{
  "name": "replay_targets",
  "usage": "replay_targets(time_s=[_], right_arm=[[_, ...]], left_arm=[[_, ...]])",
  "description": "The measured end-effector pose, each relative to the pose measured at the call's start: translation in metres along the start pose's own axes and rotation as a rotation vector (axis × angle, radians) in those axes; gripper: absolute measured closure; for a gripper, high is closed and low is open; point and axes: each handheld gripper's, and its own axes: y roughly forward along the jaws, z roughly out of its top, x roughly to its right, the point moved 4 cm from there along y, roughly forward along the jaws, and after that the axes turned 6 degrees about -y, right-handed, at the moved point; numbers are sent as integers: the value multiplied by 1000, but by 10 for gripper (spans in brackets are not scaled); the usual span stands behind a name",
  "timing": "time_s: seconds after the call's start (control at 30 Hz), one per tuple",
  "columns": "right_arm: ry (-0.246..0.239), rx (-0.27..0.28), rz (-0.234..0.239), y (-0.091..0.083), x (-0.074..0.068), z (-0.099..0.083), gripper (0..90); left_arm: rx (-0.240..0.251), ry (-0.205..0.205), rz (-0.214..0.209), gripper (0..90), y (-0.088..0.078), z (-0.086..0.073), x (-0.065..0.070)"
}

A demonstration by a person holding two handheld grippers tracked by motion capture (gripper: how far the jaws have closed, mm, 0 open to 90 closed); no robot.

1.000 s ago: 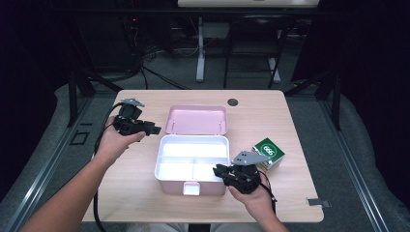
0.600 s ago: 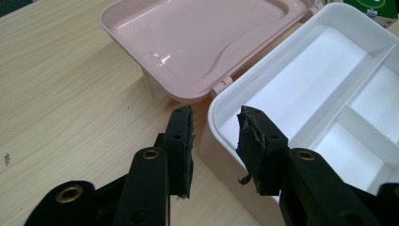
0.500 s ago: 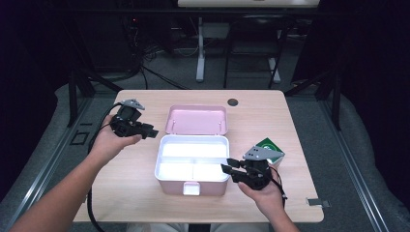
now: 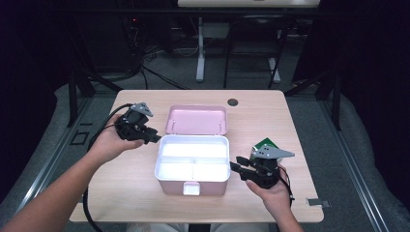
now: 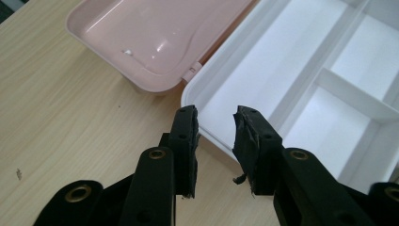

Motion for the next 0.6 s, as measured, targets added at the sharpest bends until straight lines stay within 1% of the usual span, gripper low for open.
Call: replay_targets(time_s=[0.03, 0.07, 0.1, 0.17, 0.2, 0.23, 0.27, 0.3, 0.33, 0.37, 0.4, 0.43, 0.53, 0.57, 0.6], right_arm=[[0, 0, 0, 0, 0, 0, 632], [-3, -2, -13, 0, 2, -2, 630], [-3, -2, -13, 0, 2, -2, 630], [-8, -6, -24, 0, 3, -3, 626], [-5, -6, -28, 0, 3, -4, 624], [-4, -7, -33, 1, 4, -6, 623], [-4, -7, -33, 1, 4, -6, 623], [2, -7, -31, 1, 4, -7, 622], [3, -7, -34, 2, 5, -8, 622], [5, -8, -35, 2, 5, -9, 622], [7, -8, -34, 3, 5, -10, 622], [10, -7, -34, 3, 6, -10, 621], [15, -2, -35, 2, 7, -12, 620], [18, 0, -34, 2, 8, -12, 619], [21, 2, -33, 1, 8, -12, 618]], left_arm=[[-13, 23, -2, 694, 0, 1, 2], [-37, 65, -9, 704, 1, 2, 6], [-37, 65, -9, 710, 1, 2, 6], [-59, 105, -1, 712, 2, 4, 9], [-69, 116, -3, 717, 3, 5, 11], [-81, 140, -1, 721, 5, 7, 14], [-81, 140, -1, 726, 5, 7, 14], [-89, 156, -2, 726, 6, 8, 16], [-107, 182, -7, 729, 9, 11, 20], [-111, 189, -7, 732, 10, 12, 22], [-119, 206, -12, 735, 11, 13, 24], [-119, 206, -12, 737, 11, 13, 24], [-136, 242, -26, 739, 17, 15, 31], [-145, 261, -31, 741, 22, 15, 36], [-151, 269, -30, 742, 23, 16, 37]])
